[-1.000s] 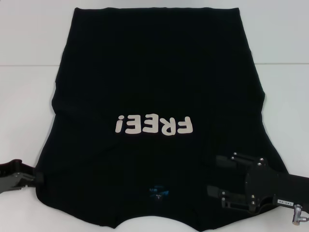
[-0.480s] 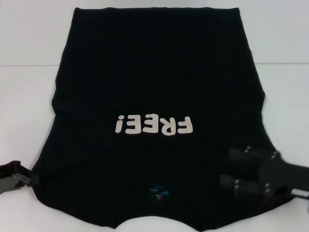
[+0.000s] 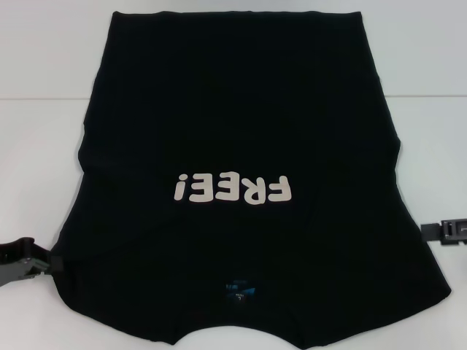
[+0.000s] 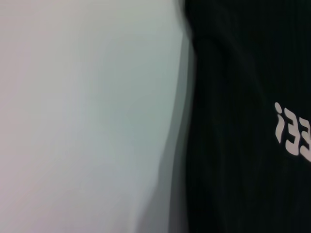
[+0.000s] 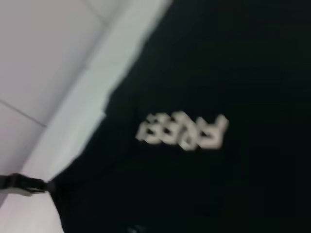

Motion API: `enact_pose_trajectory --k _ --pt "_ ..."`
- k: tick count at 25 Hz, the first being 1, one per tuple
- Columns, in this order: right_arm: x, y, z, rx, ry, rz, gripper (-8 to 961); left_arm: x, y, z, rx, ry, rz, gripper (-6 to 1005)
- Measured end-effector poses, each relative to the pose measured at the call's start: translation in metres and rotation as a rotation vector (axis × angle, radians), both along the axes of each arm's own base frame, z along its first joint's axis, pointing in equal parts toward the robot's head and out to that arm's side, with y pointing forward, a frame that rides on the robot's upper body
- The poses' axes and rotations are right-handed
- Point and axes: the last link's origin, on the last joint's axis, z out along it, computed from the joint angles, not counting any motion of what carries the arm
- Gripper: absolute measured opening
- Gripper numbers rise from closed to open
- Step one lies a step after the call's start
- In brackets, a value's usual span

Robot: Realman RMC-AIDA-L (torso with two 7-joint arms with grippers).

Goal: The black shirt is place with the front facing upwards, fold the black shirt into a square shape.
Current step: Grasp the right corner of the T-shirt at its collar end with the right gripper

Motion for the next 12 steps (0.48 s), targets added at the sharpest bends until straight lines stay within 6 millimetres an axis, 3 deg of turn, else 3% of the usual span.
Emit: enact_pose_trajectory --k 6,12 --pt "0.0 0.004 0.003 -0.137 -0.12 -0.117 775 0.002 0.001 0.0 0.005 -0.007 -0.012 17" --pt "0.016 0.003 0.005 -0.147 -0.231 -0.182 775 0.002 0.001 0.001 0.009 -0.01 -0.015 18"
